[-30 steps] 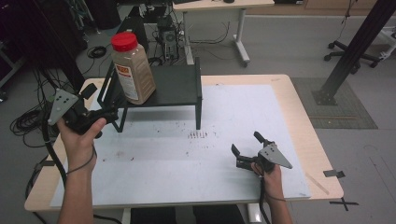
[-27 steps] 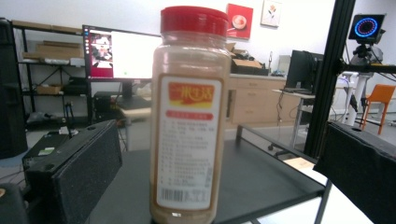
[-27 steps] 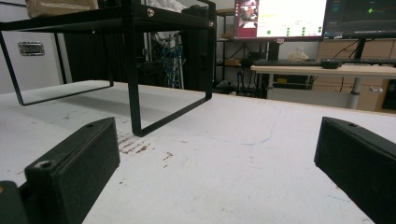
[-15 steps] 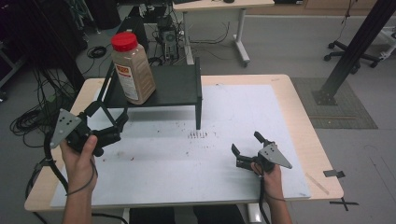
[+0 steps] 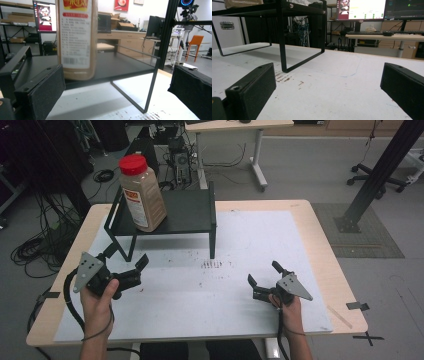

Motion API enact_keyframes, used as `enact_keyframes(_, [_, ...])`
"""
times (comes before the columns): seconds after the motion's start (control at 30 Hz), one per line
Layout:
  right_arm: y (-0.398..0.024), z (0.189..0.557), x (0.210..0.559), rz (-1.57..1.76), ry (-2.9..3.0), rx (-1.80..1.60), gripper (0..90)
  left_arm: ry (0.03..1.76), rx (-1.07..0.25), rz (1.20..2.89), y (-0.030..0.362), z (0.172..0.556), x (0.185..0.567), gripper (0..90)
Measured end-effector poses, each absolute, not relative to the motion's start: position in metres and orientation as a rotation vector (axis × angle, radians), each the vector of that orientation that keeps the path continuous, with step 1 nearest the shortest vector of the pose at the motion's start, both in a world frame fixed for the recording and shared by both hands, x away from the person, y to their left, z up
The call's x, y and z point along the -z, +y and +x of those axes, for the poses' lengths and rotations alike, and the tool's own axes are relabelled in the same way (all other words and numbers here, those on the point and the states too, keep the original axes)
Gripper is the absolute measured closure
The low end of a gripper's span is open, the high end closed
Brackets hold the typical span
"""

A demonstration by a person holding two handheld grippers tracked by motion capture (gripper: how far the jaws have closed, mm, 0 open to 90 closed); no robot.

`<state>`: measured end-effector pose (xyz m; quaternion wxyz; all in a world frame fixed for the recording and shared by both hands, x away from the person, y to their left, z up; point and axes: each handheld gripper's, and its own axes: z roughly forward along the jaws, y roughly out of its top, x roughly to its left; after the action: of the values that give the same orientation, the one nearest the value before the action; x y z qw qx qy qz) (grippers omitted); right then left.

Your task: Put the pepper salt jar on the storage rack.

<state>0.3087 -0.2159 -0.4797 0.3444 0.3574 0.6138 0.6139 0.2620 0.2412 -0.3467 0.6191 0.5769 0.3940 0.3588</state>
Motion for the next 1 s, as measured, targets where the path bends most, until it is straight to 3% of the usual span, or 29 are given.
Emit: enact_keyframes(1.0, [-0.216, 0.309, 0.479, 0.928, 1.603, -1.588, 0.0, 0.944, -0.88, 1.292, 0.217, 0.252, 0.424, 0.4])
